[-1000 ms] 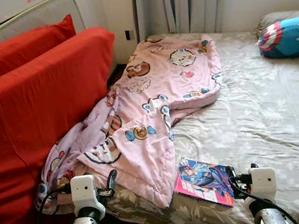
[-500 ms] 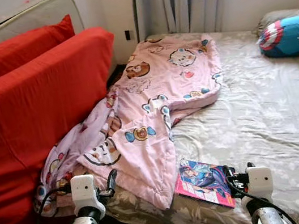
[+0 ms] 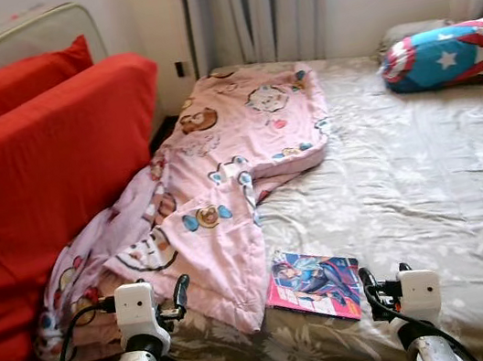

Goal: Clean up the room

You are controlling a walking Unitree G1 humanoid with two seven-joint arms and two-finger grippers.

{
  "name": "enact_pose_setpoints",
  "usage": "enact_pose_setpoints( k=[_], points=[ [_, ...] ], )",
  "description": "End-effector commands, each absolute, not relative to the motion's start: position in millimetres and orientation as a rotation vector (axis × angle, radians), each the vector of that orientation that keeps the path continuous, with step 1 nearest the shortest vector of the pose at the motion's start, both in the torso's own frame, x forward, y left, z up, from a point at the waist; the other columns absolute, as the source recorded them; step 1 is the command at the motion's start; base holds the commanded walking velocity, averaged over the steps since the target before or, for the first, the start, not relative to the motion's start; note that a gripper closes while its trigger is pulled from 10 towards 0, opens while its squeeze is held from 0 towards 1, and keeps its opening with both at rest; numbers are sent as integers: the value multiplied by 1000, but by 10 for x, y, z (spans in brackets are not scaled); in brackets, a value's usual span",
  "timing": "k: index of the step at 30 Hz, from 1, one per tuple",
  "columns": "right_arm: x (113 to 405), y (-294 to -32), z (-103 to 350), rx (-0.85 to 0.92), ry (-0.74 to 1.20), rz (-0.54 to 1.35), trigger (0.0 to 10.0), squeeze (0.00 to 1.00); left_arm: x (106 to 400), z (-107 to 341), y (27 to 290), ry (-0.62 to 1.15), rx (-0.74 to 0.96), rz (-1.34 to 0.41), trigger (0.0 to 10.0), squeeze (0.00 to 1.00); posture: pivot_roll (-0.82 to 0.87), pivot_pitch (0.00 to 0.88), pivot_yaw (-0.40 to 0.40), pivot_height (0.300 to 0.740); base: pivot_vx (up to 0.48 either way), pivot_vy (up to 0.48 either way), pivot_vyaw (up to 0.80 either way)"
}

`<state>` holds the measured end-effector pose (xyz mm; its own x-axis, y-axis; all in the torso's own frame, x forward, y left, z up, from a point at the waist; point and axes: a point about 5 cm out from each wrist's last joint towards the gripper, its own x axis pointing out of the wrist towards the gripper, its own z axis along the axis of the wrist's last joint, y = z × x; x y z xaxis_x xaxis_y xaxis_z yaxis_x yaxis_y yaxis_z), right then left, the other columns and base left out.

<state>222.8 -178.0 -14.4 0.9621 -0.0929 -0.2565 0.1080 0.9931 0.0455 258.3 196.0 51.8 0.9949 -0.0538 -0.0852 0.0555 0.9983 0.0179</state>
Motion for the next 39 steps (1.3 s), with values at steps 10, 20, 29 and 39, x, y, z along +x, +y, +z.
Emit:
enact_pose_setpoints(
  k=[10, 20, 29, 39],
  points=[
    [2301, -1781, -86, 58, 230, -94, 10000, 0, 2547, 474, 1971, 110, 10, -52, 10000, 0, 25, 0, -6, 641, 0, 0, 0],
    [2324, -1660, -133, 68, 278, -35, 10000, 0, 2550, 477, 1958, 116, 18, -69, 10000, 0, 32, 0, 0, 631, 0, 0, 0],
    [2317, -1650, -109, 78, 247, -32, 10000, 0, 2555, 479, 1968, 118, 20, -69, 10000, 0, 33, 0, 2, 621, 0, 0, 0],
    [2317, -1656, -112, 80, 244, -32, 10000, 0, 2560, 472, 1960, 120, 19, -71, 10000, 0, 31, 0, 1, 621, 0, 0, 0]
  ],
)
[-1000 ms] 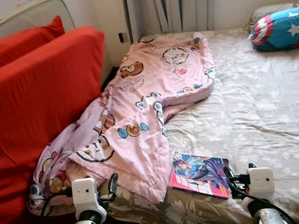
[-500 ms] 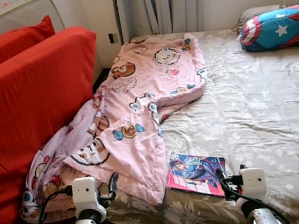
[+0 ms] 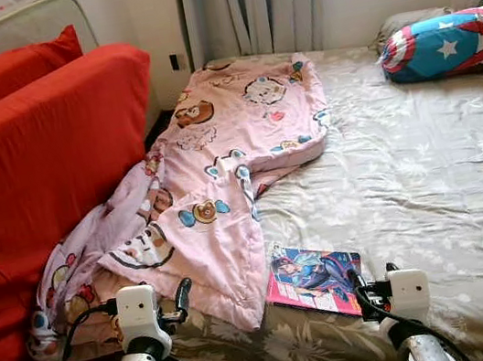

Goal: Clean up the room

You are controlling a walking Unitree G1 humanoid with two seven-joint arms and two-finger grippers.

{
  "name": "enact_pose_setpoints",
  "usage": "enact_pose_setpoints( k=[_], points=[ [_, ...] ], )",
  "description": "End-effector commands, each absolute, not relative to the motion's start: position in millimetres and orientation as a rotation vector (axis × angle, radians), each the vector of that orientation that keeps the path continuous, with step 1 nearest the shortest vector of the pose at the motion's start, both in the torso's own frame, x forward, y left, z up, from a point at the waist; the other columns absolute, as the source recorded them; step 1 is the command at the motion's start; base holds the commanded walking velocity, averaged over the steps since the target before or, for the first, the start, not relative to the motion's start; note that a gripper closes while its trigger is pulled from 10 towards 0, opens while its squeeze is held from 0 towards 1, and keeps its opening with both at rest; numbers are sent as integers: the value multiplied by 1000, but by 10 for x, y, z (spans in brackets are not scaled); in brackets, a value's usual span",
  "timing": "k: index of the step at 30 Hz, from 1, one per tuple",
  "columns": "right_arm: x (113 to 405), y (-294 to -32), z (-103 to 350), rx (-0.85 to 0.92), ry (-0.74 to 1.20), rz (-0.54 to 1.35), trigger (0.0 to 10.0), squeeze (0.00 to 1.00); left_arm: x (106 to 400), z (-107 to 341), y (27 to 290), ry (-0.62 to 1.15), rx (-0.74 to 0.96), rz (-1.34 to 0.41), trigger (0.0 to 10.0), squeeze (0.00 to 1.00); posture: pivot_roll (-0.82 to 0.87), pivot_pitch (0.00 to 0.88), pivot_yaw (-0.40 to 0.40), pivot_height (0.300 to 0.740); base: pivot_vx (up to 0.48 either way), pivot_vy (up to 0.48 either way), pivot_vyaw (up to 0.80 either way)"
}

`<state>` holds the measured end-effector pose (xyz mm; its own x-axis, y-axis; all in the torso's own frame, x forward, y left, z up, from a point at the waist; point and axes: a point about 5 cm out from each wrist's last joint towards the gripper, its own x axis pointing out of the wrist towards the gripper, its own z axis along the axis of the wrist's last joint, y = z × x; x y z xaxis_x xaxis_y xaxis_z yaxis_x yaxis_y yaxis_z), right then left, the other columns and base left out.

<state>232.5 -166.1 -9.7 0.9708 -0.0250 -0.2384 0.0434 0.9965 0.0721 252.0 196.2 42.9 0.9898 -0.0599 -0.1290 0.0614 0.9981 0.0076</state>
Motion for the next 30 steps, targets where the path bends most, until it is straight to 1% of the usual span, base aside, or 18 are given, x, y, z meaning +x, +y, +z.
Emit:
enact_pose_setpoints(
  k=[1, 19, 22, 24, 27, 30],
  points=[
    [2317, -1657, -112, 81, 243, -32, 10000, 0, 2560, 471, 1958, 120, 19, -72, 10000, 0, 31, 0, 1, 621, 0, 0, 0],
    [2336, -1638, -116, 85, 253, -30, 10000, 0, 2562, 468, 1945, 121, 17, -73, 10000, 0, 31, 0, 0, 621, 0, 0, 0],
    [2344, -1622, -150, 78, 293, -26, 10000, 0, 2562, 470, 1946, 121, 17, -72, 10000, 0, 33, 0, 0, 613, 0, 0, 0],
    [2343, -1618, -150, 76, 289, -23, 10000, 0, 2562, 470, 1948, 121, 18, -71, 10000, 0, 33, 0, 0, 598, 0, 0, 0],
    [2333, -1633, -121, 87, 250, -29, 10000, 0, 2563, 469, 1949, 122, 18, -71, 10000, 0, 33, 0, 0, 598, 0, 0, 0],
    [2330, -1643, -121, 84, 252, -29, 10000, 0, 2564, 471, 1947, 122, 18, -73, 10000, 0, 32, 0, 1, 598, 0, 0, 0]
  ],
)
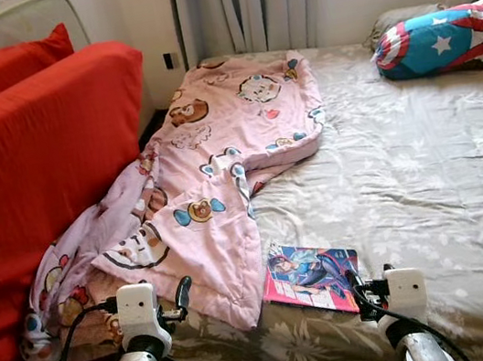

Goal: Clean up the room

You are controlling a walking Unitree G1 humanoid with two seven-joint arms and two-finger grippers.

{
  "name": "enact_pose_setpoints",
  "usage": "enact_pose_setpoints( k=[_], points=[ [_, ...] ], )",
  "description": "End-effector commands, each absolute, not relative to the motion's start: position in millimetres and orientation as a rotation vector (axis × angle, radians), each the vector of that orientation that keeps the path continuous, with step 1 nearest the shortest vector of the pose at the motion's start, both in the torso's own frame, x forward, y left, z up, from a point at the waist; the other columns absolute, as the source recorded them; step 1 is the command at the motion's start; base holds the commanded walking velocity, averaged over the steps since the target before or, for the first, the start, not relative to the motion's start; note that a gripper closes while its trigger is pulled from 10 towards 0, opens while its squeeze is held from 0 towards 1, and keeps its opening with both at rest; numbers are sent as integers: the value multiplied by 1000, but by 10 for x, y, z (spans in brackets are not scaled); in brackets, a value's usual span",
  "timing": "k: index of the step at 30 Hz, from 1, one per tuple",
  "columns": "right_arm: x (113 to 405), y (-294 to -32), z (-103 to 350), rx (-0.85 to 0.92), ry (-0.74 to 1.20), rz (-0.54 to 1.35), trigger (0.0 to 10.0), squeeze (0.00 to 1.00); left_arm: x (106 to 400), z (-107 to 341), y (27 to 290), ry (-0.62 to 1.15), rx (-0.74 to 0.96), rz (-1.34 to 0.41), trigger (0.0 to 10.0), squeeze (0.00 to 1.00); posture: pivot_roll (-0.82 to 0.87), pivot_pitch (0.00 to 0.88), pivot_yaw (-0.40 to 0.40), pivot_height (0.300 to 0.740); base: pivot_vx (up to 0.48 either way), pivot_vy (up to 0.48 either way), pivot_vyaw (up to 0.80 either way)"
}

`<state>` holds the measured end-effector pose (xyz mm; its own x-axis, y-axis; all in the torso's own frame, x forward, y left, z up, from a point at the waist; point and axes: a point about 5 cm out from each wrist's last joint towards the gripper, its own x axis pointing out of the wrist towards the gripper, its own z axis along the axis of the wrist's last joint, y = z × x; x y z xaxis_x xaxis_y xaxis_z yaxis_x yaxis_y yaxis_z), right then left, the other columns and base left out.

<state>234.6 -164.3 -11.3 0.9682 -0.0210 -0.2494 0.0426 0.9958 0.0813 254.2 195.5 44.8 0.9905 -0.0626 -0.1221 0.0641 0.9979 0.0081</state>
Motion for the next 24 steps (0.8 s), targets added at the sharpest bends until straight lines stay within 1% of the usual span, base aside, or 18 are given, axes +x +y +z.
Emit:
enact_pose_setpoints(
  k=[1, 13, 24],
  points=[
    [2330, -1644, -121, 83, 253, -28, 10000, 0, 2565, 471, 1946, 122, 18, -73, 10000, 0, 32, 0, 1, 598, 0, 0, 0],
    [2326, -1588, -125, 72, 249, 19, 10000, 0, 2571, 474, 1946, 124, 19, -73, 10000, 0, 34, 0, 1, 598, 0, 0, 0],
    [2323, -1557, -113, 74, 239, 46, 10000, 0, 2572, 473, 1938, 123, 19, -76, 10000, 0, 34, 0, 1, 598, 0, 0, 800]
  ],
)
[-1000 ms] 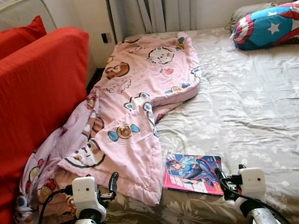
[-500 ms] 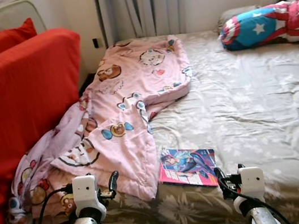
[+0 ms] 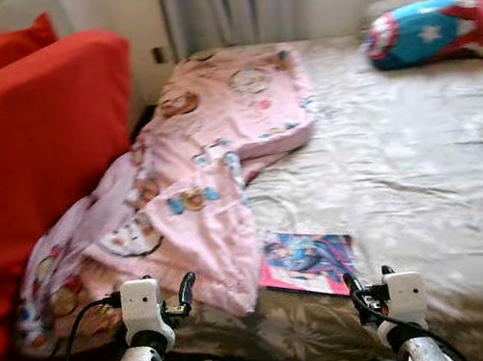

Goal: Clean up the room

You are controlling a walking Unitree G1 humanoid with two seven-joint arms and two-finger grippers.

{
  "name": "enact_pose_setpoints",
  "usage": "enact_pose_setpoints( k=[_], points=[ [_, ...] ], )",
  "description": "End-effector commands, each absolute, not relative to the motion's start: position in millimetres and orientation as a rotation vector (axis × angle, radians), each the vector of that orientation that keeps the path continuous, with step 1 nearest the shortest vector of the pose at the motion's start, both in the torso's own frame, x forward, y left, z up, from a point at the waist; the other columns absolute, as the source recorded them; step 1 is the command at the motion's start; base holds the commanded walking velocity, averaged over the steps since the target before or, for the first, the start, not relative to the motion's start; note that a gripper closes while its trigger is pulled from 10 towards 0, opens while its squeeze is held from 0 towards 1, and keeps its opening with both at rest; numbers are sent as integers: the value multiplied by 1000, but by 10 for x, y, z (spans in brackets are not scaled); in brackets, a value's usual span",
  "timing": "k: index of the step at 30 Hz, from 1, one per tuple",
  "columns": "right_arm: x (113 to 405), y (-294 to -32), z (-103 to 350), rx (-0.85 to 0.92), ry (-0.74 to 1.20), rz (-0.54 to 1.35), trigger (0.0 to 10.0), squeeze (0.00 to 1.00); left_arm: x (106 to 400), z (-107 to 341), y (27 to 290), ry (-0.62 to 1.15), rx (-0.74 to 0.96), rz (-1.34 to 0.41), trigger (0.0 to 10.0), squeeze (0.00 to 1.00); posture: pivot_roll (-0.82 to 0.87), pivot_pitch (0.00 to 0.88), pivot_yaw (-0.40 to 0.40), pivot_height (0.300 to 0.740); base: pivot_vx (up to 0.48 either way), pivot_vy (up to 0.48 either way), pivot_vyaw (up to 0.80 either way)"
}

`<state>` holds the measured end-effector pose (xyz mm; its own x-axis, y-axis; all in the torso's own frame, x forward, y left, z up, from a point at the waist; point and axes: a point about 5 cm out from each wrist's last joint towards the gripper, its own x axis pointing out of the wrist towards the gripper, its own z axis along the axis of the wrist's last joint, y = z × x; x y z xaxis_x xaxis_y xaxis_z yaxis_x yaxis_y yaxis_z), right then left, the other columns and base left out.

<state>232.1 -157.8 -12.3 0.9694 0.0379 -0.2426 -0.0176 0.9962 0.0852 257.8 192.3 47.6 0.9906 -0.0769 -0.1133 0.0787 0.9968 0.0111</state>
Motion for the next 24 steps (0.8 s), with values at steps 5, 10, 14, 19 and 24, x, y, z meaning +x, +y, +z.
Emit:
enact_pose_setpoints(
  k=[5, 10, 14, 19, 24],
  points=[
    [2319, -1551, -114, 76, 238, 50, 10000, 0, 2570, 474, 1939, 123, 20, -77, 10000, 0, 35, 0, 2, 598, 0, 0, 800],
    [2314, -1542, -121, 86, 242, 48, 10000, 0, 2569, 476, 1941, 121, 21, -78, 10000, 0, 35, 0, 3, 598, 0, 0, 348],
    [2312, -1555, -132, 93, 249, 35, 10000, 0, 2565, 475, 1933, 121, 22, -83, 10000, 0, 35, 0, 5, 598, 0, 0, 0],
    [2313, -1578, -137, 101, 251, 19, 10000, 0, 2564, 476, 1924, 121, 23, -89, 10000, 0, 34, 0, 5, 598, 207, 0, 0],
    [2317, -1614, -143, 120, 255, -17, 10000, 0, 2560, 477, 1921, 121, 25, -94, 10000, 0, 37, 0, 6, 598, 266, 0, 0]
  ],
)
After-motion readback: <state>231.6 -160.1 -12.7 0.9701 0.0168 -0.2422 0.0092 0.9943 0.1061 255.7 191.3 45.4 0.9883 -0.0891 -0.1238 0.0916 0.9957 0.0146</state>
